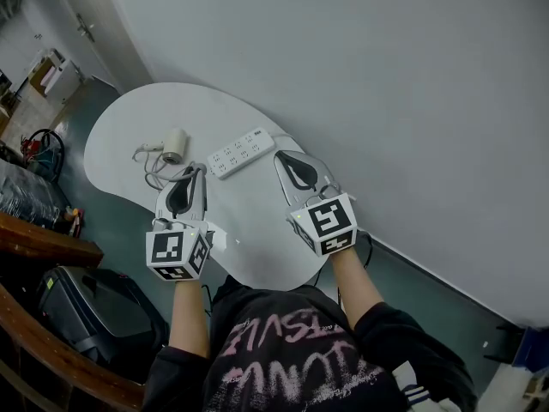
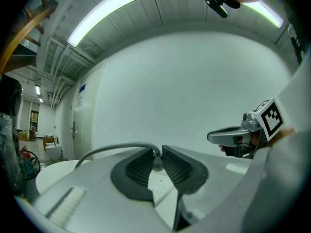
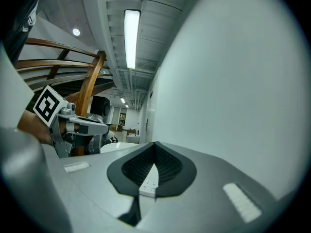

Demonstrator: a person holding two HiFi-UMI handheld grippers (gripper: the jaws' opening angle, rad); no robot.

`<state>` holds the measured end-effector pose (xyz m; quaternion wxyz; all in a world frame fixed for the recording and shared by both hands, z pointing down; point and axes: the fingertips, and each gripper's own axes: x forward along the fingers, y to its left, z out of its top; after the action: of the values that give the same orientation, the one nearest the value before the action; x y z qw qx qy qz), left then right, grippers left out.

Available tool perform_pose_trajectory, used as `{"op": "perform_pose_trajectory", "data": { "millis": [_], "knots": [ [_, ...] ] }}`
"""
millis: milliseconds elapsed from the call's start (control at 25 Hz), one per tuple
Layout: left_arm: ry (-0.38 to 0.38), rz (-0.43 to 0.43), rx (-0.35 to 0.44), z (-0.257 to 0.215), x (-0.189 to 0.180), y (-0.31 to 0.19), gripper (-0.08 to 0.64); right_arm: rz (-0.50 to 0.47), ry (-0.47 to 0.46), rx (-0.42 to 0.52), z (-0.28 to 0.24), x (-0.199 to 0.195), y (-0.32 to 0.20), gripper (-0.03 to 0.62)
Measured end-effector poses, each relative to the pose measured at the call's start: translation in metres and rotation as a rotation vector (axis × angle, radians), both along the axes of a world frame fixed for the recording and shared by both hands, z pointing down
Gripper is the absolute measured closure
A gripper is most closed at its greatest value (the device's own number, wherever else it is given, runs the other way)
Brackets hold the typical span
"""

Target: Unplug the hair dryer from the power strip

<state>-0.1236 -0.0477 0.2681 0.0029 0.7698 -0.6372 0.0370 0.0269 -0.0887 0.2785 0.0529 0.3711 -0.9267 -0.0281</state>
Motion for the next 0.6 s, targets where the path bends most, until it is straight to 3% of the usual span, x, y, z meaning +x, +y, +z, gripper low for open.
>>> {"op": "perform_pose_trajectory", "data": {
  "millis": [600],
  "knots": [
    [0.001, 0.003, 0.0, 0.004, 0.0006, 0.0055, 0.5, 0.001, 0.004, 0.004, 0.0041, -0.0024, 0.0045, 0.586]
  ]
}}
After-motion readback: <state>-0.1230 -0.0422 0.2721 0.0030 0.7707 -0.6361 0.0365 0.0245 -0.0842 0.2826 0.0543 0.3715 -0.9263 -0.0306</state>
